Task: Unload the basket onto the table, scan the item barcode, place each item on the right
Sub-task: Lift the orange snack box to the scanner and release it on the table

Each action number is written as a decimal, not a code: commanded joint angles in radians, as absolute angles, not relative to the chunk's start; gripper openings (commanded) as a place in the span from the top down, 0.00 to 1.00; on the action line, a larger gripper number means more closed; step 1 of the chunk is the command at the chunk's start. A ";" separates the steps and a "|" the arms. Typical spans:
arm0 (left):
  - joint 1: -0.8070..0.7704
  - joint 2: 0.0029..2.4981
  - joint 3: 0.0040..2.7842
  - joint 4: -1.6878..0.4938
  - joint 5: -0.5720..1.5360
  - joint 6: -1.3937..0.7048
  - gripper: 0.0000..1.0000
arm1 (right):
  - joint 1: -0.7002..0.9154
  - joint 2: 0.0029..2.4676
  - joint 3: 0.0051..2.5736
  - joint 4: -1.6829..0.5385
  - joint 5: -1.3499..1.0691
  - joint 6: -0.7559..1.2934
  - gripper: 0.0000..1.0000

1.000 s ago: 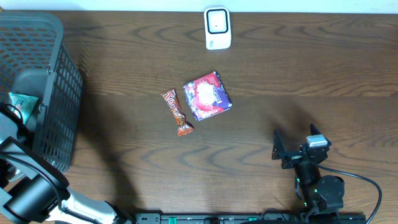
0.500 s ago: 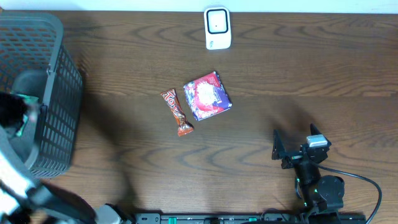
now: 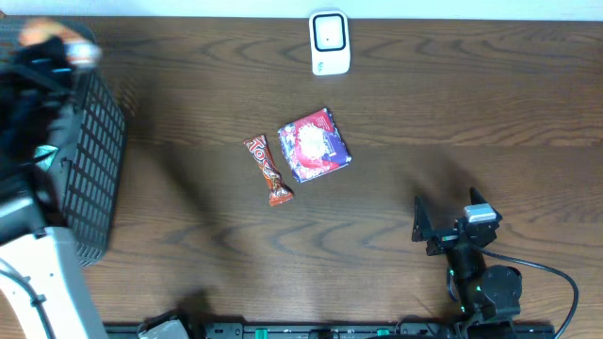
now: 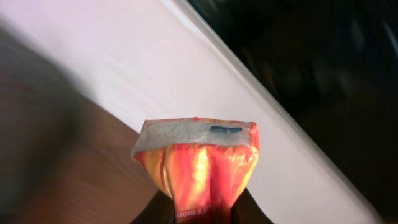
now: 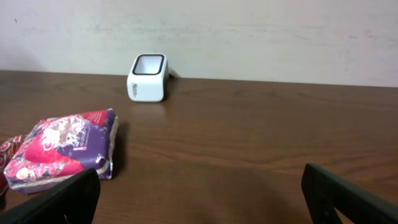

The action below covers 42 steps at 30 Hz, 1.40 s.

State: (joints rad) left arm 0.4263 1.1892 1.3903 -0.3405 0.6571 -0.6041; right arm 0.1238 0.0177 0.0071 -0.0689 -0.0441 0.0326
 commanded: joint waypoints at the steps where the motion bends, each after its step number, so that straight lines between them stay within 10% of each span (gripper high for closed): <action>1: 0.221 1.185 1.398 -0.381 0.702 -0.422 0.93 | 0.131 0.014 0.006 -0.072 -0.035 0.021 0.01; 16: -0.449 1.484 1.397 -0.565 0.223 -0.308 0.93 | 0.131 0.014 0.006 -0.072 -0.035 0.021 0.01; 39: -0.643 1.854 1.397 -0.225 0.223 -0.548 0.86 | 0.131 0.014 0.006 -0.072 -0.035 0.021 0.01; 42: -0.656 1.876 1.397 -0.195 0.199 -0.548 0.72 | 0.131 0.014 0.006 -0.072 -0.035 0.021 0.01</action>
State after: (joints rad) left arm -0.6441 1.8538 1.3895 -0.2092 0.2287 -0.5224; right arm 0.1242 0.0177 0.0071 -0.0689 -0.0441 0.0326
